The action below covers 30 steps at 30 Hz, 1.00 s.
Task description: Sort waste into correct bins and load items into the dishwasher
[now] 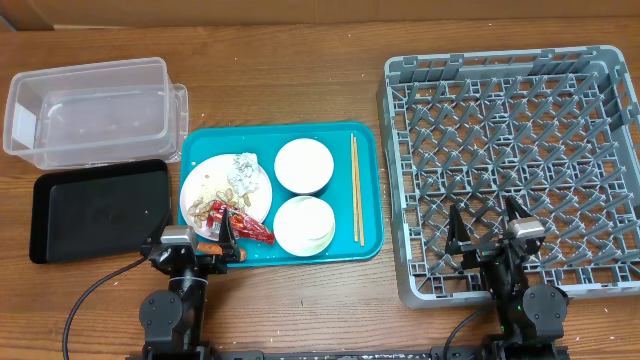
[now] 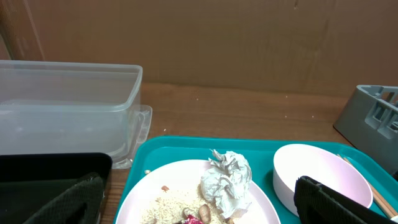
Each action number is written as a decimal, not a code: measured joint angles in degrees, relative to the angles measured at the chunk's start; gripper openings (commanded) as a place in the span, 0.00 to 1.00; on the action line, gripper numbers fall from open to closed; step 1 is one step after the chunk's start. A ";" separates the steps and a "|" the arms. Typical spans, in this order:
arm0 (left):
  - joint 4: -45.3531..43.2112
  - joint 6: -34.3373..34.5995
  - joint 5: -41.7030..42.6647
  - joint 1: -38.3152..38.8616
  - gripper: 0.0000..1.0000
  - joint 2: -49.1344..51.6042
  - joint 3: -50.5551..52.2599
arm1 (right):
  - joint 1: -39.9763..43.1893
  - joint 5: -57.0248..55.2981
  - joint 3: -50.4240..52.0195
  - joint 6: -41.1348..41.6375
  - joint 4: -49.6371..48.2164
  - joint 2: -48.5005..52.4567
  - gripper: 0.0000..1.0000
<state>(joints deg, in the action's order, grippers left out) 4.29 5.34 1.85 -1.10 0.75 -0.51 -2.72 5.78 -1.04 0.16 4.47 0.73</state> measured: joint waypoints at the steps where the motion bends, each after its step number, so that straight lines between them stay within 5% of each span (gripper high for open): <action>1: 0.02 0.00 0.00 0.00 1.00 0.00 0.00 | 0.00 -0.02 0.00 0.02 0.04 0.00 1.00; 13: 0.24 1.97 0.04 0.00 1.00 0.00 -0.09 | 0.00 -1.31 -0.59 1.88 4.50 0.02 1.00; 20: 7.96 3.58 -0.28 0.00 1.00 1.05 -5.38 | 0.00 -2.91 -9.60 4.46 13.73 2.51 1.00; 30: 22.73 3.72 -1.29 0.00 1.00 21.33 -26.23 | 0.00 -2.29 -25.97 7.58 24.02 20.74 1.00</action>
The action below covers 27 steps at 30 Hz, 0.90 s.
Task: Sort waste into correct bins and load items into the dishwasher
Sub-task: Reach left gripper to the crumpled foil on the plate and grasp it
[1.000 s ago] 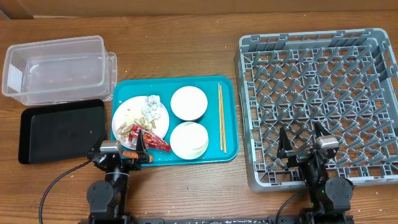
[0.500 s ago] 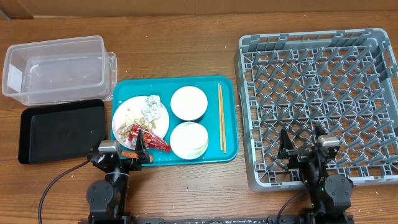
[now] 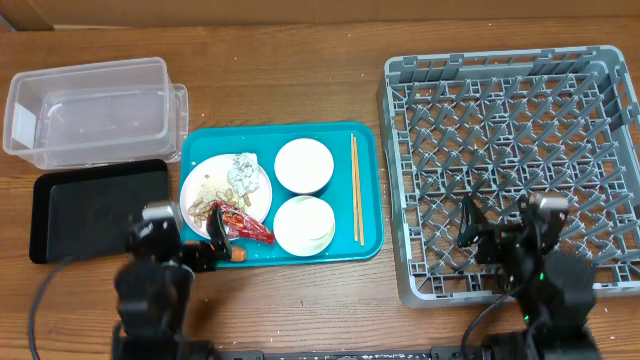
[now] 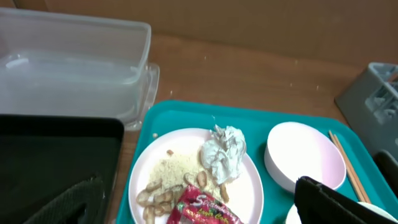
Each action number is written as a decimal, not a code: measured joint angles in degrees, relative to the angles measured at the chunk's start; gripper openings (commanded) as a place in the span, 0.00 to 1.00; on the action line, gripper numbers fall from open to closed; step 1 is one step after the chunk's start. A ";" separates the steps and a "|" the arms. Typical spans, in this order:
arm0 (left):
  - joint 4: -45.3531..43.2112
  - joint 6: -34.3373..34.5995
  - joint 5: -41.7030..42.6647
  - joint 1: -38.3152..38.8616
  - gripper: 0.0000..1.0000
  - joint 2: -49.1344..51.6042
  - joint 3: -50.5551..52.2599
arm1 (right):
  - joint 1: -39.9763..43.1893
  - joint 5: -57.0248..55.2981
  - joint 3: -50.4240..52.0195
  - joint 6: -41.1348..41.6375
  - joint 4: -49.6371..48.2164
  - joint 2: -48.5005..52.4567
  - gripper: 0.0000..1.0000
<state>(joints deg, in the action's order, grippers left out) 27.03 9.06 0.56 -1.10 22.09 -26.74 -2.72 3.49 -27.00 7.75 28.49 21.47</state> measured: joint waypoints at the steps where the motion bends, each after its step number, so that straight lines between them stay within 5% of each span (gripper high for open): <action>1: 1.84 0.02 0.00 0.02 1.00 3.04 -2.84 | 0.00 0.22 -2.40 0.15 2.12 2.54 1.00; 13: 30.67 0.00 1.60 0.02 1.00 38.07 -41.29 | 0.00 0.72 -31.26 0.44 26.97 32.44 1.00; 27: 22.40 -0.02 7.61 0.20 1.00 55.93 -44.39 | 0.07 -4.46 -33.14 0.85 29.38 39.82 1.00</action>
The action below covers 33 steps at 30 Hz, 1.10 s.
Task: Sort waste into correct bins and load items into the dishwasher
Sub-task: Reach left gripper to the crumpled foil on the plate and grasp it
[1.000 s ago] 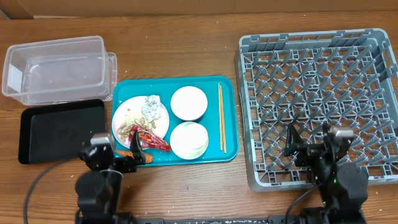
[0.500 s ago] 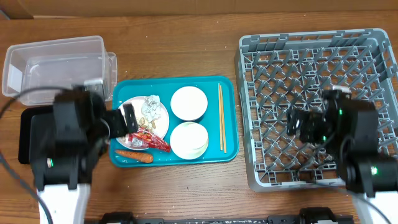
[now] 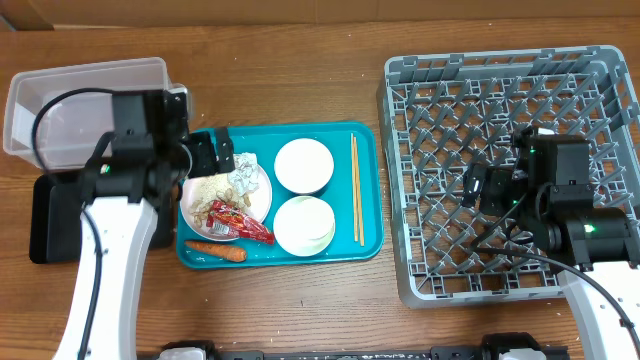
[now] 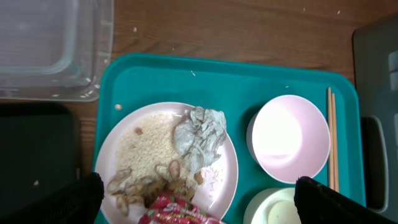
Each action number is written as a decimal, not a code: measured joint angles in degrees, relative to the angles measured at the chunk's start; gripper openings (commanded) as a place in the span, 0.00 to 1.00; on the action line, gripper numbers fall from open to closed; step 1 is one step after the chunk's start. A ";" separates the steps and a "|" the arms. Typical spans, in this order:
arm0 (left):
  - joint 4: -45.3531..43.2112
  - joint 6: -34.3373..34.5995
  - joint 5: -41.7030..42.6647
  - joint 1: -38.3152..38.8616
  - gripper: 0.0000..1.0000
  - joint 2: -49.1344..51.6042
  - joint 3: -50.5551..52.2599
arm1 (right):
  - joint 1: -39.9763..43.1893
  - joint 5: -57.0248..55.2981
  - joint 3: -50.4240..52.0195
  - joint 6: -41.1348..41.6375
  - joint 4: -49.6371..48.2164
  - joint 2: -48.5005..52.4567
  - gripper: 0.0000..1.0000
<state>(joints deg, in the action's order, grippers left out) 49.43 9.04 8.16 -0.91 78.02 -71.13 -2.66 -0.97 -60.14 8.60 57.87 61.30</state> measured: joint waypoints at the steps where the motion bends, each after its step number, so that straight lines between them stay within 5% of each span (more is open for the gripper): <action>1: -0.37 -0.02 0.26 0.22 0.99 1.53 -0.04 | 0.00 -0.13 0.00 0.07 0.02 0.00 1.00; 12: -4.85 -2.16 0.90 5.97 0.93 17.29 -0.09 | 0.00 -0.79 0.00 0.17 0.72 0.00 1.00; 26: -8.90 -3.28 -3.93 7.58 0.82 25.40 -0.11 | 0.00 -0.94 0.00 0.20 1.68 0.00 1.00; 29: -9.35 -3.26 -5.33 7.58 0.72 26.10 -0.11 | 0.00 -0.94 0.00 0.20 1.70 0.00 1.00; 33: -10.05 -3.39 -6.08 7.58 0.43 27.52 -0.11 | 0.00 -0.96 0.00 0.20 1.73 0.00 1.00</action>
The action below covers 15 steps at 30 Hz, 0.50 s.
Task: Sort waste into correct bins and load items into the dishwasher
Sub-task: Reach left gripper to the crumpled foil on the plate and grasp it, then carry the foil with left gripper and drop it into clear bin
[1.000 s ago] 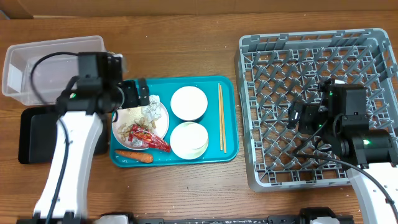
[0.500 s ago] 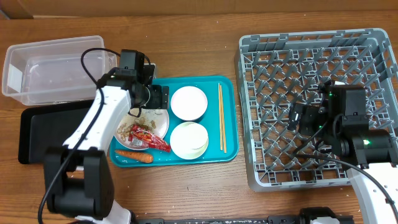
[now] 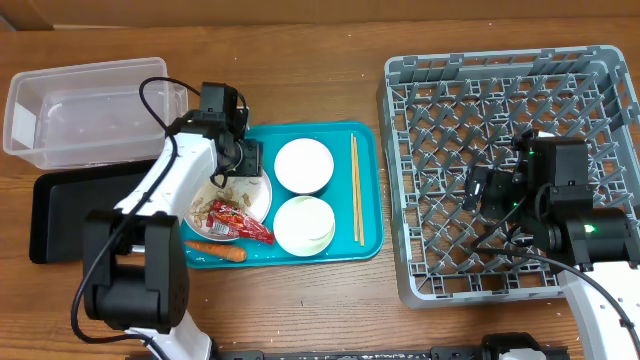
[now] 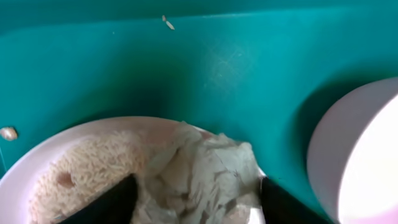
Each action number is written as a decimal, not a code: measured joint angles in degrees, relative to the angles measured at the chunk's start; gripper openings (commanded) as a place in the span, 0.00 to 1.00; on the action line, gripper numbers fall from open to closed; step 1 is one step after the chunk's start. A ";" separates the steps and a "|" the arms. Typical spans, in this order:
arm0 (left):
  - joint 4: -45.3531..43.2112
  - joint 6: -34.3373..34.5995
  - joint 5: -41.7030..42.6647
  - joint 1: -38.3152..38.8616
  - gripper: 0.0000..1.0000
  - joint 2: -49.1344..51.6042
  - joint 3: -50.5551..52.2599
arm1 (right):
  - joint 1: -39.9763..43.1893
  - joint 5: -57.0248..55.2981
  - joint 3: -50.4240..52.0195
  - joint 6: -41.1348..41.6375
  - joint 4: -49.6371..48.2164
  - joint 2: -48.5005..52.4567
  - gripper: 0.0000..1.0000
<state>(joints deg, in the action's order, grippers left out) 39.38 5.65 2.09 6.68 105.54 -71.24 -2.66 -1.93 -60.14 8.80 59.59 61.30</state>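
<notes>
In the left wrist view a crumpled white napkin (image 4: 202, 168) lies on the white plate (image 4: 37, 168) next to rice (image 4: 87, 165). My left gripper (image 4: 199, 202) has its two fingers pressed against the napkin's sides. From overhead, the left gripper (image 3: 238, 165) covers the napkin at the plate's (image 3: 262, 198) back edge on the teal tray (image 3: 366, 215). A red wrapper (image 3: 240, 222) and peanuts also sit on the plate. My right gripper (image 3: 482, 188) hovers open over the grey dish rack (image 3: 520, 90), holding nothing.
The tray also carries two white bowls (image 3: 303, 165) (image 3: 304, 226), a pair of chopsticks (image 3: 355, 190) and a carrot (image 3: 215, 250). A clear plastic bin (image 3: 85, 110) and a black bin (image 3: 90, 205) stand left of the tray.
My left gripper was high above the tray with jaws wide; now it is down at the plate, jaws narrowed onto the napkin. The right arm has not moved.
Both arms were low at the table's front edge, grippers open. Then they stood higher. Then the left gripper looked straight down over the plate and the right hung over the rack. Now the left grips the napkin on the plate.
</notes>
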 measured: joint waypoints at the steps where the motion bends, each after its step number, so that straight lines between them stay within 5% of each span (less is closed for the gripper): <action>1: -0.20 0.20 -0.07 0.00 0.35 0.15 0.00 | 0.00 0.00 0.00 0.00 0.00 0.00 1.00; 4: -0.68 -0.09 -0.31 0.00 0.06 0.24 0.00 | 0.00 0.02 0.00 0.00 -0.02 0.00 1.00; 15: 5.92 -0.09 -1.44 -0.07 0.04 0.24 -5.31 | 0.00 -0.02 0.00 -0.02 -0.02 0.00 1.00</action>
<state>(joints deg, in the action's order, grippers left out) 45.30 5.56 0.64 6.61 105.78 -76.55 -2.66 -1.96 -60.14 8.78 59.57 61.30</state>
